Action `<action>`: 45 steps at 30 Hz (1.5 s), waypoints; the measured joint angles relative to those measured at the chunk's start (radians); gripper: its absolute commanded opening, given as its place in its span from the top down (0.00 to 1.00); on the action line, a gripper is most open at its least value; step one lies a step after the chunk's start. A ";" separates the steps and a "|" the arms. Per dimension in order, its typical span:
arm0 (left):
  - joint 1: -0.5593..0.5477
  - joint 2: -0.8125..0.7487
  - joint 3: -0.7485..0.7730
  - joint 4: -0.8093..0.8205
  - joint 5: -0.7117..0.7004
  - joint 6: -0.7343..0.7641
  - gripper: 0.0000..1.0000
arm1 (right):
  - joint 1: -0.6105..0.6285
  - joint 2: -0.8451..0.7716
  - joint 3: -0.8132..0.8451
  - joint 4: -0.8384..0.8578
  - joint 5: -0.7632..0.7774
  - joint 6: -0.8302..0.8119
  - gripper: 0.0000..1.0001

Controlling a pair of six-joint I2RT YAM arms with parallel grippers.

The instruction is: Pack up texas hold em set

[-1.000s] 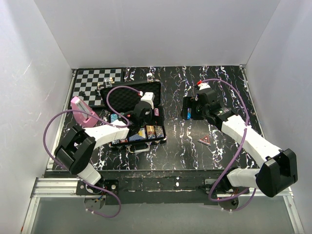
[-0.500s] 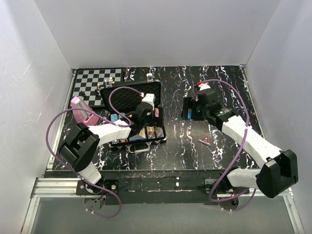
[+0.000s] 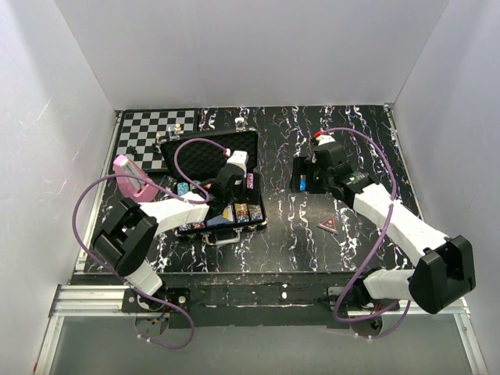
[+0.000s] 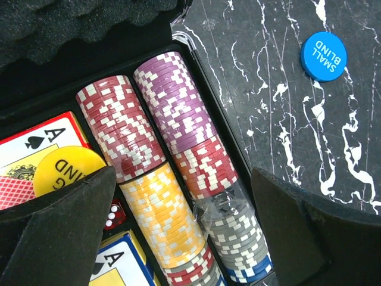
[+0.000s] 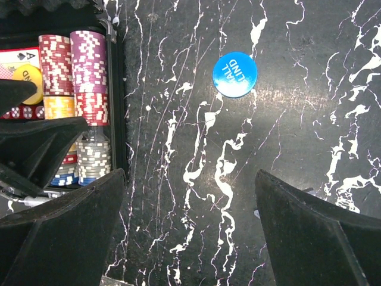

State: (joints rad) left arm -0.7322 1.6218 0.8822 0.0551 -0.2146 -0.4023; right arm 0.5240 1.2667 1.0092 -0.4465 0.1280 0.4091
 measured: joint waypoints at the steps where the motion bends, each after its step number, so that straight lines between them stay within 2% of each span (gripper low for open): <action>1: 0.000 -0.006 0.000 -0.006 0.001 0.003 0.02 | 0.000 0.003 0.000 0.000 0.001 0.000 0.03; 10: 0.000 -0.228 0.079 -0.144 0.038 0.055 0.02 | -0.032 0.151 0.050 -0.029 0.020 -0.016 0.03; 14: 0.000 -0.352 0.132 -0.241 0.049 0.078 0.02 | -0.047 0.232 0.092 -0.036 0.023 -0.026 0.09; 17: 0.019 -0.439 0.130 -0.322 0.065 0.092 0.02 | -0.051 0.309 0.146 -0.050 0.026 -0.038 0.17; 23: 0.206 -0.563 0.072 -0.422 0.147 0.087 0.02 | -0.051 0.470 0.243 -0.057 0.026 -0.045 0.22; 26: 0.259 -0.594 0.054 -0.467 0.148 0.096 0.02 | -0.051 0.537 0.277 -0.063 0.030 -0.045 0.25; 35: 0.259 -0.629 0.053 -0.506 0.149 0.133 0.02 | -0.065 0.661 0.344 -0.091 0.046 -0.045 0.27; 45: 0.259 -0.637 0.053 -0.512 0.149 0.139 0.02 | -0.076 0.724 0.405 -0.107 0.060 -0.048 0.32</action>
State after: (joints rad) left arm -0.4728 0.9852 0.9356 -0.4564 -0.0658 -0.2634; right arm 0.4484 1.9907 1.4143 -0.5533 0.1879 0.3611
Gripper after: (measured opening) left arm 0.981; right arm 0.698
